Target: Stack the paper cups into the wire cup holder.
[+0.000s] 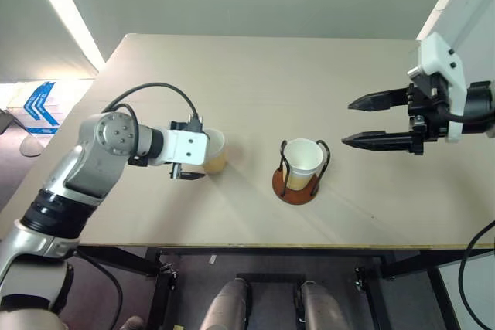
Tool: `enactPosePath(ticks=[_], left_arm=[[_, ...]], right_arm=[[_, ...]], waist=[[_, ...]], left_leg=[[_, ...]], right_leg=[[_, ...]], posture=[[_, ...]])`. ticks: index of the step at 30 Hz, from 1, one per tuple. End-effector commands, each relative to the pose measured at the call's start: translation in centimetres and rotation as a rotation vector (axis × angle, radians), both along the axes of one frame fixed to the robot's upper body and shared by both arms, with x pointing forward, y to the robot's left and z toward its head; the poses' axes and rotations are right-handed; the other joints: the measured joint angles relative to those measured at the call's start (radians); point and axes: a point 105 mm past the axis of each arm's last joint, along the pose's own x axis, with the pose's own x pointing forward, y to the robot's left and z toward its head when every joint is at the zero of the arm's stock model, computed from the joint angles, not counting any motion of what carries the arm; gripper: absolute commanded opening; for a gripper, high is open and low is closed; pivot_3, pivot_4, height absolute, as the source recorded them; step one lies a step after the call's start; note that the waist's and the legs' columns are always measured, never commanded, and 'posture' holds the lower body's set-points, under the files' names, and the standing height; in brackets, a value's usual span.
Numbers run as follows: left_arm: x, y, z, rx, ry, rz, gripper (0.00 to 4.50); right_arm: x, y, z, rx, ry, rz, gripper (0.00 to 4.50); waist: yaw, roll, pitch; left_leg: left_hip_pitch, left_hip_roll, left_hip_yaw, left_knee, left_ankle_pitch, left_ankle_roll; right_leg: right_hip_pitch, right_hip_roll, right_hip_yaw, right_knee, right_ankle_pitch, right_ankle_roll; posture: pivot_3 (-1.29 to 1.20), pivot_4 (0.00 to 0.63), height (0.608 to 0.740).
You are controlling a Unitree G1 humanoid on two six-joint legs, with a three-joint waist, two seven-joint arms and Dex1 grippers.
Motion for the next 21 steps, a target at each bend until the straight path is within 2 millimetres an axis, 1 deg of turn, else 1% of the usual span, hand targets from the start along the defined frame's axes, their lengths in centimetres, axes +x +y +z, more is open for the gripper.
enactPosePath(ticks=[1, 3, 4, 8, 14, 21], left_arm=[[0.4, -0.5, 1.0, 0.013, -0.036, -0.037, 4.32], [0.7, -0.6, 0.8, 0.012, -0.033, -0.041, 3.88], [0.8, -0.7, 0.6, 0.016, -0.032, -0.048, 3.59], [0.9, -1.4, 0.3, -0.007, -0.007, -0.091, 2.15], [0.7, -2.3, 1.2, -0.058, 0.003, -0.136, 0.02], [0.0, -2.8, 3.6, -0.134, 0.045, -0.191, 0.02]], right_arm=[[-0.5, 0.0, 1.2, 0.001, -0.072, 0.004, 3.69], [-0.5, 0.0, 1.2, 0.003, -0.080, 0.002, 3.69], [-0.5, 0.0, 1.2, 0.003, -0.083, 0.002, 3.69], [-0.5, 0.1, 1.2, 0.008, -0.099, 0.001, 3.69], [-0.5, 0.3, 1.8, 0.024, -0.157, 0.014, 3.69], [-1.0, 0.6, 1.6, 0.083, -0.131, 0.050, 3.69]], waist=[[0.001, 0.000, 0.000], [0.001, 0.000, 0.000], [0.000, 0.000, 0.000], [0.000, 0.000, 0.000], [0.000, 0.000, 0.000], [0.000, 0.000, 0.000]], left_leg=[[0.000, 0.000, 0.000, 0.000, 0.000, 0.000], [0.000, 0.000, 0.000, 0.000, 0.000, 0.000], [0.000, 0.000, 0.000, 0.000, 0.000, 0.000], [0.000, 0.000, 0.000, 0.000, 0.000, 0.000], [0.000, 0.000, 0.000, 0.000, 0.000, 0.001], [-0.001, 0.000, 0.001, 0.001, 0.001, 0.001]], right_leg=[[0.000, 0.000, 0.000, 0.000, 0.000, 0.000], [0.000, 0.000, 0.000, 0.000, 0.000, 0.000], [0.000, 0.000, 0.000, 0.000, 0.000, 0.000], [0.000, 0.000, 0.000, 0.000, 0.000, 0.000], [0.000, 0.000, 0.000, 0.000, 0.001, 0.001], [0.000, 0.000, 0.000, 0.000, 0.001, 0.002]], posture=[[0.00, 0.150, 0.740], [0.00, 0.150, 0.740], [0.00, 0.150, 0.740], [0.00, 0.150, 0.740], [0.00, 0.150, 0.740], [0.00, 0.150, 0.740]])
